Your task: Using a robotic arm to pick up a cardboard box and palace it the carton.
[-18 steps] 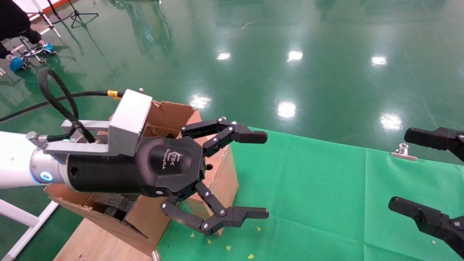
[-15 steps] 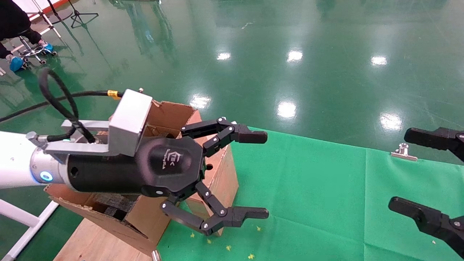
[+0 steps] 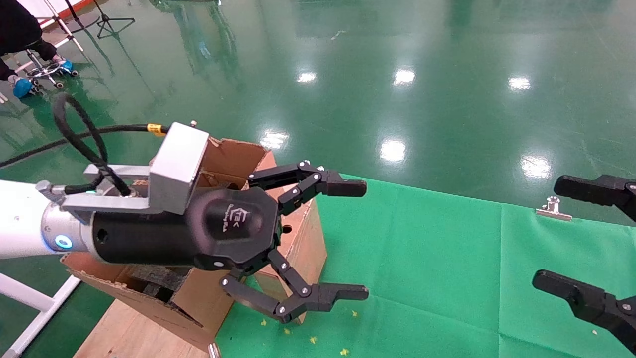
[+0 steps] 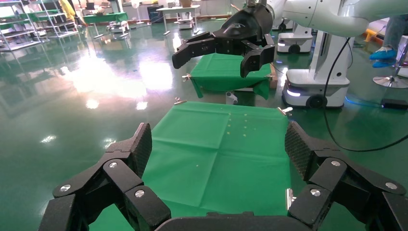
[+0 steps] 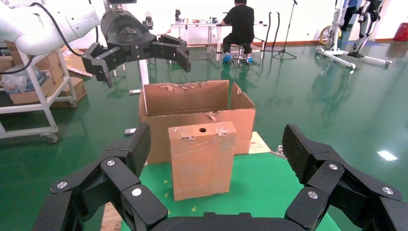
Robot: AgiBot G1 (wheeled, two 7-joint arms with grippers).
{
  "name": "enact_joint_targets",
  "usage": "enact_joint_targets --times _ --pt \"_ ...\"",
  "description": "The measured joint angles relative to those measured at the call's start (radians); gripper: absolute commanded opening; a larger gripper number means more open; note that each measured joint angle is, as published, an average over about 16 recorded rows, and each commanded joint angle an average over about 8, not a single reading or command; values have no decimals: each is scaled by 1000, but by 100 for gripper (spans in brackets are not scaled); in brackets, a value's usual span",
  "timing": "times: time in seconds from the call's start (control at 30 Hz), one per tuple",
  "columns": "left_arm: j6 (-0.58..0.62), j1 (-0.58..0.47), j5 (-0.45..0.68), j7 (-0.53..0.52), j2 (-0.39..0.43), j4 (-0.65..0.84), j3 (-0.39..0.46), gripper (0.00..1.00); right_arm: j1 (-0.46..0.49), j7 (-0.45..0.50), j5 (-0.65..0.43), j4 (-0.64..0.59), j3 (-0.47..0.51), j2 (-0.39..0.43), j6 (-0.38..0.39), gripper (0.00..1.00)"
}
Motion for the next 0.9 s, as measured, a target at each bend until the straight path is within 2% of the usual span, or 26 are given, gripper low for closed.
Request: enact_joint_targets --times 0.17,0.23,0.63,0.9 --pt "-11 -26 75 -30 -20 -10 25 100 0 0 0 0 0 0 0 13" --pt "-14 -48 122 -43 -26 -15 40 100 0 0 0 0 0 0 0 1" --pt "-17 -201 385 -105 -35 -39 131 100 0 0 0 0 0 0 0 0" --pt "-90 -236 502 -181 -47 -42 145 100 0 0 0 0 0 0 0 0"
